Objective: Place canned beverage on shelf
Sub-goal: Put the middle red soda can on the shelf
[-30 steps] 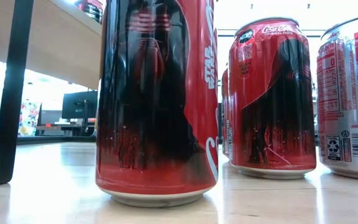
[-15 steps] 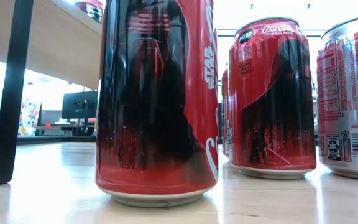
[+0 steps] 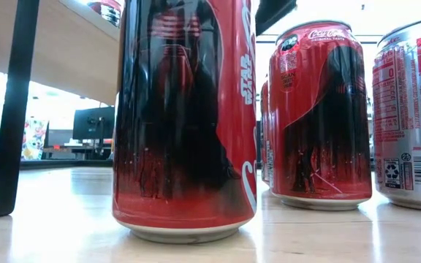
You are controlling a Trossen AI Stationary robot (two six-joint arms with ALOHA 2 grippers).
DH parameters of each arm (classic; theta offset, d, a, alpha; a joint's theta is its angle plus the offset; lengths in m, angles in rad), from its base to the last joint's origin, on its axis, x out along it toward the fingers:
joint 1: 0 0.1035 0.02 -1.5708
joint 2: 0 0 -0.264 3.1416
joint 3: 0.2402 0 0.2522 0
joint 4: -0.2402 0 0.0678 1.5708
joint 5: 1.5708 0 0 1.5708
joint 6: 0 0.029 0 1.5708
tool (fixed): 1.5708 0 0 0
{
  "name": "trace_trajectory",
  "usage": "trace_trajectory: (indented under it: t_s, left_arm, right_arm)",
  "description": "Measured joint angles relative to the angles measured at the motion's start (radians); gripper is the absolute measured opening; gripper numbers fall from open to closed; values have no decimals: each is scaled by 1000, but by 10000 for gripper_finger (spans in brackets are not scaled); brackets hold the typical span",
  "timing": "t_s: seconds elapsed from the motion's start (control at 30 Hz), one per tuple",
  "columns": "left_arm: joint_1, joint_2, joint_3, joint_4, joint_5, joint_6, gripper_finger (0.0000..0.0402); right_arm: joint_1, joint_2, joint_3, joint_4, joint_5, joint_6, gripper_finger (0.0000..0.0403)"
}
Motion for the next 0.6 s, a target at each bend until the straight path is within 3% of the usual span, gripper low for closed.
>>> trace_trajectory:
  t_s: [0.27,0.6]
  left_arm:
    - [11,0,0,-25,-25,-16,290]
    - [11,0,0,-39,-29,-59,290]
  right_arm:
    - [-46,2,0,-41,-45,136,324]
    - [-47,43,1,-31,-28,320,331]
